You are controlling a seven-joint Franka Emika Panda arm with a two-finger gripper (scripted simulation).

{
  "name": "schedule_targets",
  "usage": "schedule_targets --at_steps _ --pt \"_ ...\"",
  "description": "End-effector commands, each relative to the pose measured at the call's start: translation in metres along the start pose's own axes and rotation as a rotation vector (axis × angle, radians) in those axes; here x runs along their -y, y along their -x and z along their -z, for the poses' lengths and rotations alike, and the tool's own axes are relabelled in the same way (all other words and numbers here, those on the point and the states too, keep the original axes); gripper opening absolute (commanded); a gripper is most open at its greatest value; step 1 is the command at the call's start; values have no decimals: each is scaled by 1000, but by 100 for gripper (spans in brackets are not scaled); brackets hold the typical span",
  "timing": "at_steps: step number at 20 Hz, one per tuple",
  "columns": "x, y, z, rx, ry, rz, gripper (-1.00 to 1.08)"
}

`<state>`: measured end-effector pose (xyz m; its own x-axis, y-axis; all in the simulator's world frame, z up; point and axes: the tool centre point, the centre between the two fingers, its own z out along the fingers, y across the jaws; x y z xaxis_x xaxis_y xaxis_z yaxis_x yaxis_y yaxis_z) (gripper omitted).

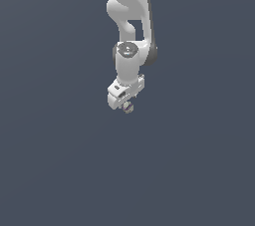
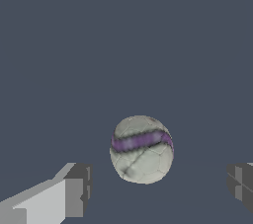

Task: Pick up the object and move it to a goal position.

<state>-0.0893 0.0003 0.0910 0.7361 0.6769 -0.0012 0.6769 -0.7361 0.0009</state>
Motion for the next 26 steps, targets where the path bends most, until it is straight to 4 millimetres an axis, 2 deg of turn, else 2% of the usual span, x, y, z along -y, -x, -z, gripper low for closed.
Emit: schedule_targets --at_steps 1,11,20,26 --pt "3 2 -2 -1 0 26 100" --pt "5 3 -9 -1 -1 40 100" --pt "5 4 -45 -1 -1 44 100" --pt "5 4 -54 -1 -1 45 100"
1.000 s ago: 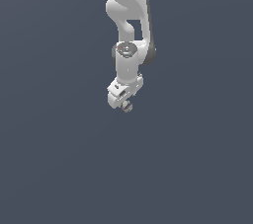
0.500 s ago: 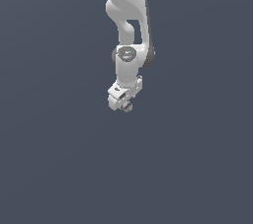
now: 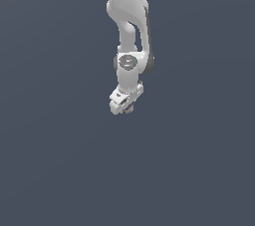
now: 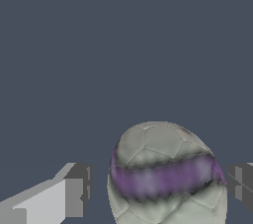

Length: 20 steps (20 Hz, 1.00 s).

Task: Pick up the object and move it to a goal position.

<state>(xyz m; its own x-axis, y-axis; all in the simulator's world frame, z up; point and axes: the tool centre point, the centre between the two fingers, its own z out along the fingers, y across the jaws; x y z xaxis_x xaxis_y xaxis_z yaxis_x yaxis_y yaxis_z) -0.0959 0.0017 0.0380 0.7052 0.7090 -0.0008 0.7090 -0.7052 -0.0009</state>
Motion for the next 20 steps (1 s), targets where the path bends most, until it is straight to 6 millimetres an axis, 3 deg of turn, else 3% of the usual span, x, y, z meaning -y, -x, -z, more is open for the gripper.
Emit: schedule_targets --at_steps 1,13,20 --pt "0 0 -1 -1 1 0 -100" --pt "-2 1 0 -2 2 -1 -100" --pt "-17 17 13 -2 2 -1 -100"
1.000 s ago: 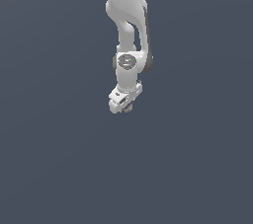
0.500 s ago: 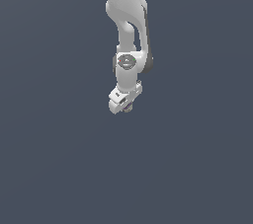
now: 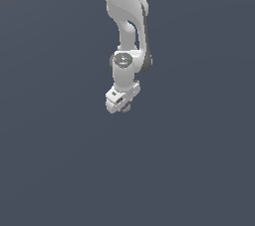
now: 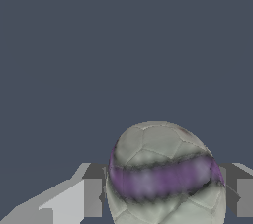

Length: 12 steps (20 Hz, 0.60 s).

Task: Pick up the object and move it to a goal position.

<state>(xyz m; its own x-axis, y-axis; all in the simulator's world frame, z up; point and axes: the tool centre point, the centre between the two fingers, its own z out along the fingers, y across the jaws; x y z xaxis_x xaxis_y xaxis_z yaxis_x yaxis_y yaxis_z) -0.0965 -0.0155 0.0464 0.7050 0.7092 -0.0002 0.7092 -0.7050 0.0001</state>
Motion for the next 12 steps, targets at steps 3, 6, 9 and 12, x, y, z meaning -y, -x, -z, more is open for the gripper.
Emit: schedule_targets --at_steps 3,6,9,12 --pt "-17 18 14 -1 1 -1 -100" --pt "-32 35 27 -1 1 -1 -100" --pt "-50 56 42 -1 0 0 -100" --pt "-72 79 60 -2 0 0 -100"
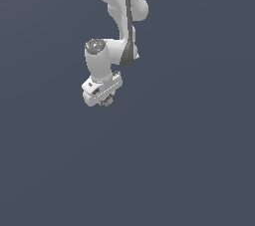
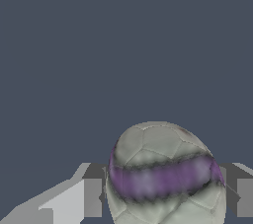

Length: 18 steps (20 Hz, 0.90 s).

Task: Pick up the object and move it to a goal position.

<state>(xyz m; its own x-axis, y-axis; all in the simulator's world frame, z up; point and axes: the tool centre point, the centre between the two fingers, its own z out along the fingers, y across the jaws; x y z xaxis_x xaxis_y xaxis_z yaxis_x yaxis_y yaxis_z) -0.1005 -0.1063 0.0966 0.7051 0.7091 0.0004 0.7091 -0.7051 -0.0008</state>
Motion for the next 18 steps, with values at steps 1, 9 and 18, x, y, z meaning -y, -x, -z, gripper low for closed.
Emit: schedule_targets --at_steps 1,9,18 --pt "-19 20 16 -1 1 0 -100" --pt "-69 73 56 -2 0 0 -100" --pt "-98 100 78 0 1 0 -100"
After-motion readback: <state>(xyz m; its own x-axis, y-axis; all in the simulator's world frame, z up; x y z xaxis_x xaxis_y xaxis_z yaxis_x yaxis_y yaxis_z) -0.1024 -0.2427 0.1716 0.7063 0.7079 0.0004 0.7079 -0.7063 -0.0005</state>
